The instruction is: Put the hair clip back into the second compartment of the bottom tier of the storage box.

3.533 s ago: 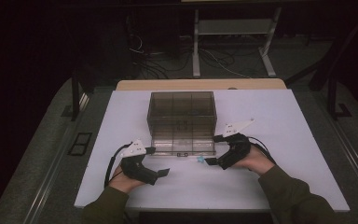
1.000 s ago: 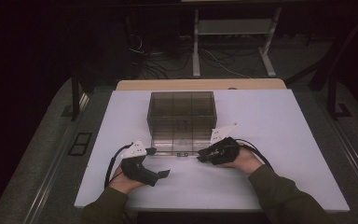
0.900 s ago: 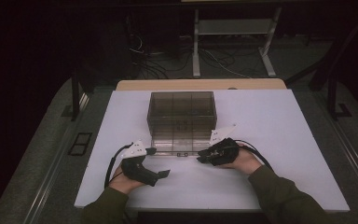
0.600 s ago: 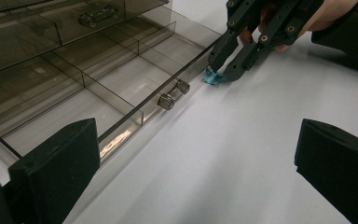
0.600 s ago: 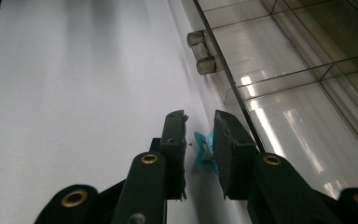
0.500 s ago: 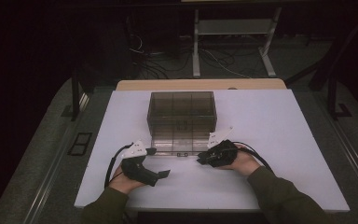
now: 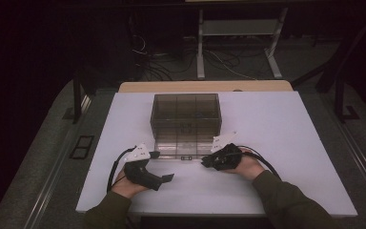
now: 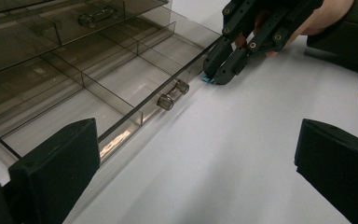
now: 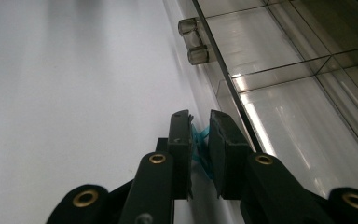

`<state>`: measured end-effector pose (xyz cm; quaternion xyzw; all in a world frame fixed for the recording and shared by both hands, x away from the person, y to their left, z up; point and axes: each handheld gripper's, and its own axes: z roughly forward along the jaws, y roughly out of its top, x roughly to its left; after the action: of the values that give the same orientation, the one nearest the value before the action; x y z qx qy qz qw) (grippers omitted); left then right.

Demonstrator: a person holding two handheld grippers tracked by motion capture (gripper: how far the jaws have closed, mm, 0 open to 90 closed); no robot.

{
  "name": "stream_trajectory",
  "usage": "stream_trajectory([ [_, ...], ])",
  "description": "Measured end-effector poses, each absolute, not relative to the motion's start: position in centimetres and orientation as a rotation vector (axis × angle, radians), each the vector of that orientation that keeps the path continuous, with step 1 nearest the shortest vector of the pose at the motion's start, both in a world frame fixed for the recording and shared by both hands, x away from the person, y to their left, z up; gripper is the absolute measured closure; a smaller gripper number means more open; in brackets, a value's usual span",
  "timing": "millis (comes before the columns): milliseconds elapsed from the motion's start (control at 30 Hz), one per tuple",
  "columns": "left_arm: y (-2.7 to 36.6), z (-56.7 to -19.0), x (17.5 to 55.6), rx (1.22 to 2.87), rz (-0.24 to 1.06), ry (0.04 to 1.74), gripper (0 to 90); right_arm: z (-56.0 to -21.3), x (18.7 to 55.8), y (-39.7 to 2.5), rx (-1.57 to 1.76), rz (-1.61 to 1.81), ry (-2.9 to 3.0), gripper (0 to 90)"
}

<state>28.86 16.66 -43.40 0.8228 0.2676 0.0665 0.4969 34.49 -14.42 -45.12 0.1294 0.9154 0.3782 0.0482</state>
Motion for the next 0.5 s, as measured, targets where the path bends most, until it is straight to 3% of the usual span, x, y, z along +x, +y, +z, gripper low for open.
stream_trajectory([
  [500,16.66,-43.38,28.84,1.995,0.162,0.647,0.0,-45.11,34.21,-14.28,0.426,1.162,2.78,86.3],
])
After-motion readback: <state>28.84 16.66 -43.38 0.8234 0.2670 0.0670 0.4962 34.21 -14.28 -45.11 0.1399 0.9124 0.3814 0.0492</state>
